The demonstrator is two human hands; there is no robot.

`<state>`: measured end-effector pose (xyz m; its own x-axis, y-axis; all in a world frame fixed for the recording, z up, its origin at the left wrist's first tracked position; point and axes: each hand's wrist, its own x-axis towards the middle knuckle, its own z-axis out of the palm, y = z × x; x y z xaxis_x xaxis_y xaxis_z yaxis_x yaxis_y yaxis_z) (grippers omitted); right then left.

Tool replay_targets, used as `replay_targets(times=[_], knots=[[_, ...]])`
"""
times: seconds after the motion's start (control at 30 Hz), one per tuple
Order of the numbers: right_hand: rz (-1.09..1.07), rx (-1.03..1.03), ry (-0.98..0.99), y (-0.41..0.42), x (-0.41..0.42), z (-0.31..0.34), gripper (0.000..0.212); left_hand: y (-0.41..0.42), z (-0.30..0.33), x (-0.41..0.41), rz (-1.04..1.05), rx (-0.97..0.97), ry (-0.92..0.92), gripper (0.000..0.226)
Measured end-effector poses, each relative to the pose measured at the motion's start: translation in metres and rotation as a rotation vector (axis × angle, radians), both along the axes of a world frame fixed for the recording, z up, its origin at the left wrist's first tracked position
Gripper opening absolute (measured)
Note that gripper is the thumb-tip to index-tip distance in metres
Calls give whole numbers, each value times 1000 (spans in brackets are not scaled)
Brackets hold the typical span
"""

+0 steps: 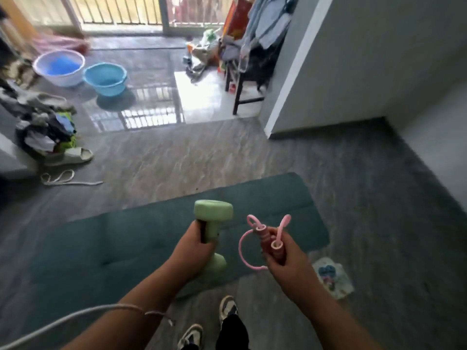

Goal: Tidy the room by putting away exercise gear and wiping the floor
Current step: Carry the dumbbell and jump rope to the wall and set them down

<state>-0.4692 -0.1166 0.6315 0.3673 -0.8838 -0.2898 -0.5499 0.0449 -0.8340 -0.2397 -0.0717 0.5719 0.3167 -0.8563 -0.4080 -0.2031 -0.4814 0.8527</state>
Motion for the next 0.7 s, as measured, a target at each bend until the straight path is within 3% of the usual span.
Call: replay_targets(times=[0.13,0.27,0.37,0.47,0.63,0.7], knots=[[-311,-82,-139,43,-59,73,49,-16,91,-58,-228,-94,67,41],[-558,-135,-196,89,-124,115,47,-19,142,-133,-452,-75,110,35],[-732,-164,-237,123,-182,126,47,-20,164,-198,-642,-93,70,23],[-876,-174,-266,161,-241,131,39,-13,178,-270,-796,-133,46,28],[-1110,-173,-283,216,-343,119,36,7,183,-398,-876,-134,61,7],[-1173,-161,-295,229,-392,115,39,9,185,-452,-914,-125,51,9]])
